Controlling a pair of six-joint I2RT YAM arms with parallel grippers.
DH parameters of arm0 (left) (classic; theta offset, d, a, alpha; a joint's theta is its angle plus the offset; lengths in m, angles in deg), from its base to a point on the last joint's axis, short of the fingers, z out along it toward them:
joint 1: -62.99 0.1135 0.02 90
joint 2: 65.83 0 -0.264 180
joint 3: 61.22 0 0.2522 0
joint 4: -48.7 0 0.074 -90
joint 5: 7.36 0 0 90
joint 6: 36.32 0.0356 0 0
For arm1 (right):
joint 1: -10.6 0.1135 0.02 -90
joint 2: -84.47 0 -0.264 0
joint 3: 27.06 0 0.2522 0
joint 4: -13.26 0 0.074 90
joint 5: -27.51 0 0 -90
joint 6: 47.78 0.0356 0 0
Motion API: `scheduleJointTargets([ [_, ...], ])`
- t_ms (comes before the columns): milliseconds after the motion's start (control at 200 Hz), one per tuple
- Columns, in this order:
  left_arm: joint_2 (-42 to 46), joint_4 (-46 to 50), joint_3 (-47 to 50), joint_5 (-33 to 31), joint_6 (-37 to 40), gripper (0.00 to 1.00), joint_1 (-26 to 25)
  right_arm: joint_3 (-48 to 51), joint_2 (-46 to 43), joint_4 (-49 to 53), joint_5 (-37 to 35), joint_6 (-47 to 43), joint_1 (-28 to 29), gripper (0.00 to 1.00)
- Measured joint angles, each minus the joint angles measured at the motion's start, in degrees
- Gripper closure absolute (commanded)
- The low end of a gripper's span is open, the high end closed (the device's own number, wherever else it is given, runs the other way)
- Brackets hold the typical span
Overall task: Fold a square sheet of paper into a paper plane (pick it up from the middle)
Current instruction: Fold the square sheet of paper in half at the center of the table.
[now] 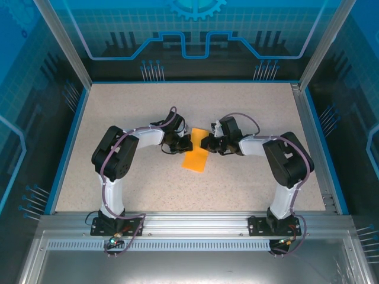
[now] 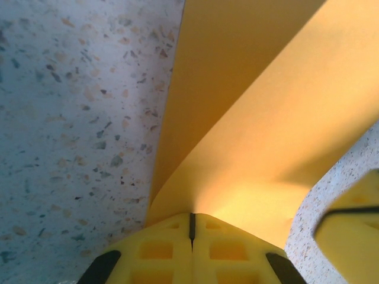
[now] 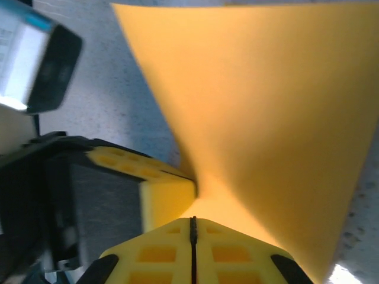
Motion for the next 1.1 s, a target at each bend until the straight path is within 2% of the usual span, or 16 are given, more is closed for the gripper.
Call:
scheduleJointTargets([
  [245,0.00,-0.02,0.00,0.00,0.85,1.00,0.00,0.31,3.43,0.02,-0.74,-1.51,-1.03,0.93],
  [540,-0.04,-0.09,0.04,0.04,1.01,1.00,0.00,0.37,3.34,-0.22,1.03,-1.88,-1.60,0.93],
  [835,-0.04,-0.09,0.04,0.04,1.01,1.00,0.00,-2.80,2.75,2.45,1.86,-3.63,-4.00,0.93],
  [1100,-0.04,-0.09,0.04,0.09,1.01,1.00,0.00,-4.46,6.32,3.56,2.03,-4.50,-4.81,0.93],
])
